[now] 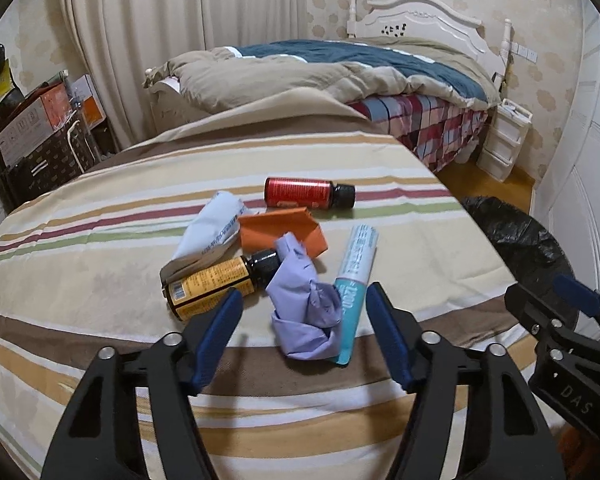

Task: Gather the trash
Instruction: 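Grasp the lavender cloth with the left tool, then grasp the blue-and-white tube with the right tool while the left tool lifts the lavender cloth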

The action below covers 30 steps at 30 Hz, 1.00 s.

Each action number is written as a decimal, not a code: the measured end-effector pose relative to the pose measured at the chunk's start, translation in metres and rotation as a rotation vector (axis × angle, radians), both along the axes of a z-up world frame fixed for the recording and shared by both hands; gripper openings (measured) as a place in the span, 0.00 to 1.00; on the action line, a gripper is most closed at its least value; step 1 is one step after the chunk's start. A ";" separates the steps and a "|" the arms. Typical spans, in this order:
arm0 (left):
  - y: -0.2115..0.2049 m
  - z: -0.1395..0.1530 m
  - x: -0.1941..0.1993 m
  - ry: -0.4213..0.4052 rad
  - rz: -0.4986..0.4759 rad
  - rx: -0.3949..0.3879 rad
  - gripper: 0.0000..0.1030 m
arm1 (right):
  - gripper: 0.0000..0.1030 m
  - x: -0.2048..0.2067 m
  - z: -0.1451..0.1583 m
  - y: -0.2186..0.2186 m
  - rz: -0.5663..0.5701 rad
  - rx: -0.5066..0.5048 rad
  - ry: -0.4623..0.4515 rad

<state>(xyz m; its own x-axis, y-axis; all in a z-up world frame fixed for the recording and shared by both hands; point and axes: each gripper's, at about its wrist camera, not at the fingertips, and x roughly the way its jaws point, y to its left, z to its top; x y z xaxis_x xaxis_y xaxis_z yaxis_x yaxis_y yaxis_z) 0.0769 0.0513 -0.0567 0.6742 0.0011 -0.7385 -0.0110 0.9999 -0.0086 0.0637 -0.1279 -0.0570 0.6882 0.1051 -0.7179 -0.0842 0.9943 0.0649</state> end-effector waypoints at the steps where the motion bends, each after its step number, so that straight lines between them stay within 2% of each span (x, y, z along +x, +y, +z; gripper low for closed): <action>1: 0.000 -0.001 0.001 0.005 -0.002 -0.005 0.58 | 0.71 0.000 0.000 0.001 0.003 -0.002 0.001; 3: 0.001 -0.003 0.003 0.014 -0.007 -0.014 0.54 | 0.71 0.000 -0.001 0.003 0.007 -0.005 0.005; 7: 0.002 -0.007 0.004 0.042 -0.024 -0.037 0.38 | 0.71 0.000 -0.001 0.004 0.007 -0.003 0.007; 20: 0.012 -0.002 -0.016 0.022 -0.033 -0.053 0.38 | 0.71 -0.002 -0.002 0.013 0.018 -0.015 0.012; 30: 0.040 0.004 -0.048 -0.004 -0.007 -0.051 0.38 | 0.71 -0.003 -0.003 0.052 0.083 -0.043 0.022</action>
